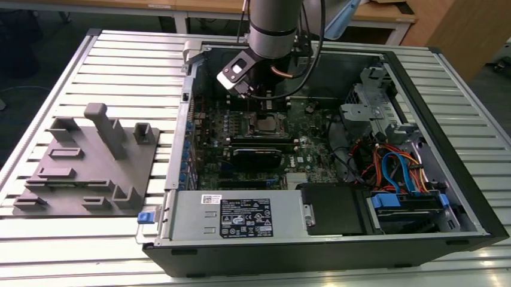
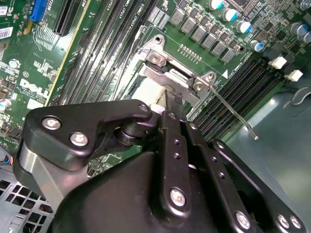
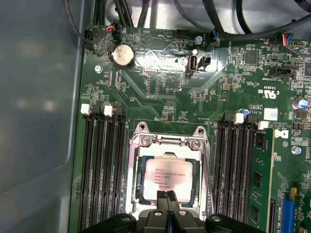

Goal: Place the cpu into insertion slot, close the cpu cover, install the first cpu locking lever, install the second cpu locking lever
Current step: 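Close the cpu cover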

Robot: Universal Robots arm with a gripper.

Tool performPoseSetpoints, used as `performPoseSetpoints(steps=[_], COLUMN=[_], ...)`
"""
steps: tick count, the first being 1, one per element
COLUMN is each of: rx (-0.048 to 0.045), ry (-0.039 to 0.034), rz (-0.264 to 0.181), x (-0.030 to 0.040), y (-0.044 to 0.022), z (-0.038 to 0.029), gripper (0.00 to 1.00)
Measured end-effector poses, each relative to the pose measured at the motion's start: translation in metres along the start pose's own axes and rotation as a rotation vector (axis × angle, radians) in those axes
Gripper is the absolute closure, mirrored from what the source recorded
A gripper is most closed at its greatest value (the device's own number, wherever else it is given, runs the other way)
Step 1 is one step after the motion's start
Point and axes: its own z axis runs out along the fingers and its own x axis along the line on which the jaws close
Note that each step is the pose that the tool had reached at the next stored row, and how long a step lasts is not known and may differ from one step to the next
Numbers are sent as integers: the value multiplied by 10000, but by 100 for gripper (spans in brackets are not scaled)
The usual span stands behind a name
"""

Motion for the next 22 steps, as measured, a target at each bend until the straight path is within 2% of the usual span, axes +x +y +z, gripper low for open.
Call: performPoseSetpoints(steps=[22], rx=[13], ry=[-5], rz=[1], x=[1], y=[-12], z=[2], gripper=[90])
